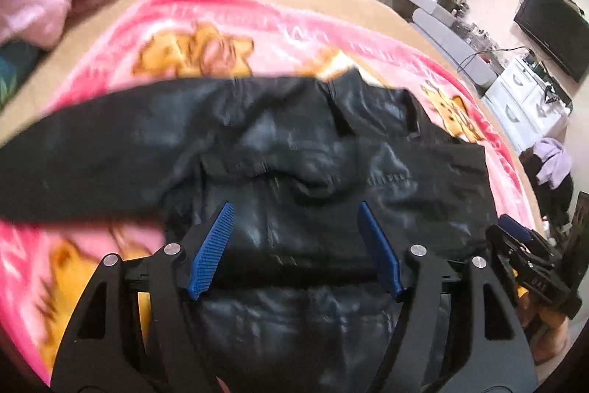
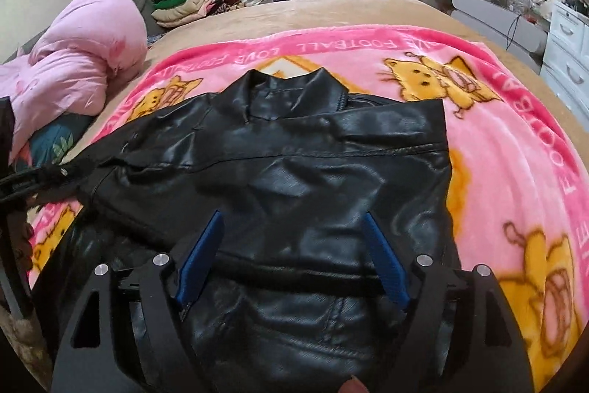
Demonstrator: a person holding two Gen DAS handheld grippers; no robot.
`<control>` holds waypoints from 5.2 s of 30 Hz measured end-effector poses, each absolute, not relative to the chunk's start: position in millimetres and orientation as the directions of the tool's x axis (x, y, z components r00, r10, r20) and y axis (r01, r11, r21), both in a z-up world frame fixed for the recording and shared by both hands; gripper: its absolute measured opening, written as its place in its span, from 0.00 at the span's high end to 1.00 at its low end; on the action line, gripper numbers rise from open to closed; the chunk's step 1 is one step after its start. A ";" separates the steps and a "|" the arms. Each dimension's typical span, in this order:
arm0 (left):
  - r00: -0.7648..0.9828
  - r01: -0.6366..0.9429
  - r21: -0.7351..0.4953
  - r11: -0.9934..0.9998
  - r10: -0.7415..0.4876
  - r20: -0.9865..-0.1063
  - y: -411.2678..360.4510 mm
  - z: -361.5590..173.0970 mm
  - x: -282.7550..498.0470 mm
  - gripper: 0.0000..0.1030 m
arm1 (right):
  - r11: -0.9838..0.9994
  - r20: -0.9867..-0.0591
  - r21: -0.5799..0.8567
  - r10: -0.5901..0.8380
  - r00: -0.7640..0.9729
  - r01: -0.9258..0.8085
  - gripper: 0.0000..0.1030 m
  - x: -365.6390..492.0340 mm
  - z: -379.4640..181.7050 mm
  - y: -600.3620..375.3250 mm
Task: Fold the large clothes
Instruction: 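Move the left tool to the other sleeve and grasp its cuff, then lift the sleeve with the left tool and fold it across the jacket body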
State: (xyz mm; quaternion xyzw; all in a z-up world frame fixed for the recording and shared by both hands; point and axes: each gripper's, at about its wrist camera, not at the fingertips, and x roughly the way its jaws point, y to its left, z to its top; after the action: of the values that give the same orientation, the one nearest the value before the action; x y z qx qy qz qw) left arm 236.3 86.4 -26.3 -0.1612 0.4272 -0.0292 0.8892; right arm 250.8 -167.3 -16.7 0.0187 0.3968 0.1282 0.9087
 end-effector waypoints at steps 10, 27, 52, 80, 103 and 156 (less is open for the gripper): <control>0.530 -0.165 -0.270 0.949 -0.146 -0.836 82.3 -76.9 246.3 0.40 | 0.974 -0.750 0.108 0.212 0.627 -0.200 0.26 253.1 -29.5 -160.5; 0.578 -0.185 -0.241 0.953 -0.093 -0.811 101.3 -43.3 229.4 0.13 | 0.964 -0.741 0.208 0.265 0.616 -0.164 0.07 250.9 -29.2 -152.8; 0.590 -0.384 -0.224 0.896 0.052 -0.806 172.4 -27.5 210.9 0.09 | 0.908 -0.683 0.172 0.390 0.618 -0.382 0.04 256.6 13.4 -27.2; 0.569 -0.691 -0.277 0.668 0.266 -0.778 300.7 -28.5 160.9 0.09 | 0.794 -0.684 0.133 0.507 0.525 -0.593 0.04 273.8 15.9 99.5; 0.585 -0.785 -0.439 0.438 0.290 -0.758 401.4 -89.9 144.0 0.56 | 0.779 -0.721 0.169 0.515 0.463 -0.604 0.04 286.1 -16.3 135.5; 0.744 0.307 -0.243 0.920 -0.391 -0.541 -9.4 29.1 241.5 0.99 | 0.933 -0.622 0.338 0.123 0.773 0.124 0.05 199.1 15.7 -249.8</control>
State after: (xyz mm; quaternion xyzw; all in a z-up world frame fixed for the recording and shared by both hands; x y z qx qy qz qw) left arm 241.5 -9.4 29.1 -0.0690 0.3043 -0.1876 0.9313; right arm 199.1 -249.8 15.7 0.1831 0.3368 -0.0004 0.9236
